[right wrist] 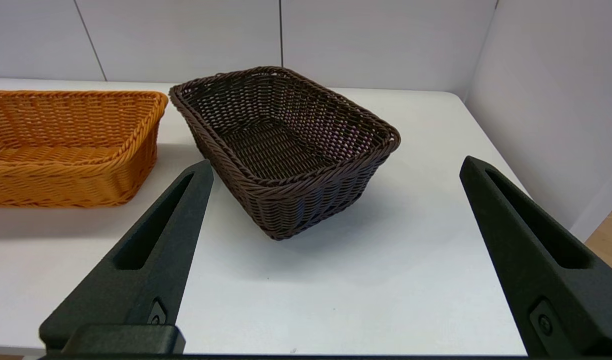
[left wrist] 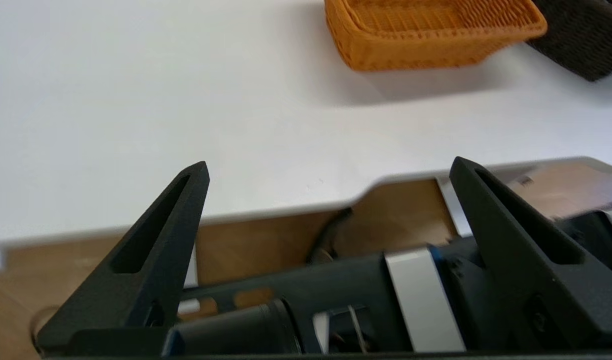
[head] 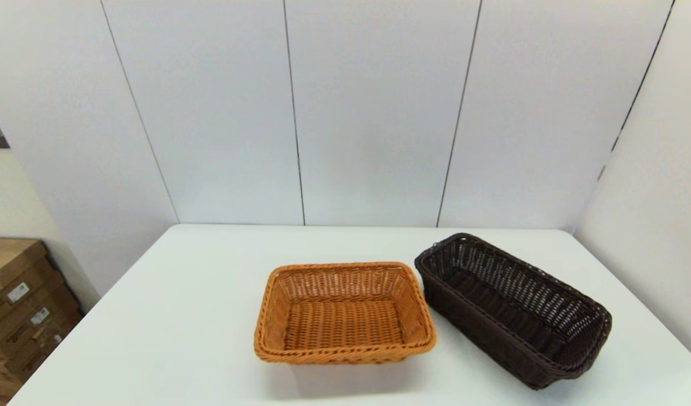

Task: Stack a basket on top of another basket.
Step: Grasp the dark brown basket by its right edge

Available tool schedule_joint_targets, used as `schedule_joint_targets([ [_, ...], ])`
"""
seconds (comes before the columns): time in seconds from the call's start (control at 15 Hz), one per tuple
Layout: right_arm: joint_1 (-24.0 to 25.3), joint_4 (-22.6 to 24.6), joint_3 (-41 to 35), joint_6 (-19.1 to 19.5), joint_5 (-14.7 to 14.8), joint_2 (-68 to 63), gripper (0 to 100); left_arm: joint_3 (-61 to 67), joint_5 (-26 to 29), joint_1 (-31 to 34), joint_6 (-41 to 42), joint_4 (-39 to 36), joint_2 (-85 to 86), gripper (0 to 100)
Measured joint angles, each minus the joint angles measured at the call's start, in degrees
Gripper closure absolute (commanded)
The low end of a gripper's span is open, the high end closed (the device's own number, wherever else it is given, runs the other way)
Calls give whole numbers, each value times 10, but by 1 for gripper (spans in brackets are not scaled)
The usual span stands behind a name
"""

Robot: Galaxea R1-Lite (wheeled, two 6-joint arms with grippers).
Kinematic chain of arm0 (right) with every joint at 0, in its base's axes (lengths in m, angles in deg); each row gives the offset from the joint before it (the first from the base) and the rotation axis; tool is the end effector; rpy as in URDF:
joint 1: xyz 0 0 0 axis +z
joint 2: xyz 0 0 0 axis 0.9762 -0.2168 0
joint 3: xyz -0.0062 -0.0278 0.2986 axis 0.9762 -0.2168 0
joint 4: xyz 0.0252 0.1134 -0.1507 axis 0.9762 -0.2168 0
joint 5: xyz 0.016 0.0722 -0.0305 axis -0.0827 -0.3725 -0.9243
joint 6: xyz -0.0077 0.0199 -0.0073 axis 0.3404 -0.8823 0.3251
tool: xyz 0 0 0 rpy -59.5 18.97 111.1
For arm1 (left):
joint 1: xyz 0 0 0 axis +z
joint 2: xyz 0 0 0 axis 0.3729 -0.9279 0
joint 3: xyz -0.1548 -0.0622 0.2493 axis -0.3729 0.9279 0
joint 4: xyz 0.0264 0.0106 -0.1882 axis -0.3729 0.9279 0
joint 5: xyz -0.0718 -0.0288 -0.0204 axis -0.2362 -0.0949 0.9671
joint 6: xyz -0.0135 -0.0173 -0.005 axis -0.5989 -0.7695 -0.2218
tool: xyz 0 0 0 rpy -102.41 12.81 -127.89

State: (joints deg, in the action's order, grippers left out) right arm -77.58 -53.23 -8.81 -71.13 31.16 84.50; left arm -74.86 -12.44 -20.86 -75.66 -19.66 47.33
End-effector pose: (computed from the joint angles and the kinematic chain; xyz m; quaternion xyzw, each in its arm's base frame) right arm -0.0227 0.0003 0.0757 -0.0050 -0.0003 0.0027 1.0000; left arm -0.0589 -0.0075 0.1303 -0.0776 0.2065 -0.1259 0.9672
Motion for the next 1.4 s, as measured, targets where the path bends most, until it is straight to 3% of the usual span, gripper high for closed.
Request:
schedule_joint_targets([
  [0.33,0,0,0,0,0,0,0,71,-23,-5,20,-117,71,0],
  [0.73,0,0,0,0,0,0,0,196,-149,-6,118,-296,89,0],
  [1.07,0,0,0,0,0,0,0,239,-155,-7,110,-361,89,0],
  [1.4,0,0,0,0,0,0,0,244,-155,-7,108,-363,89,0],
])
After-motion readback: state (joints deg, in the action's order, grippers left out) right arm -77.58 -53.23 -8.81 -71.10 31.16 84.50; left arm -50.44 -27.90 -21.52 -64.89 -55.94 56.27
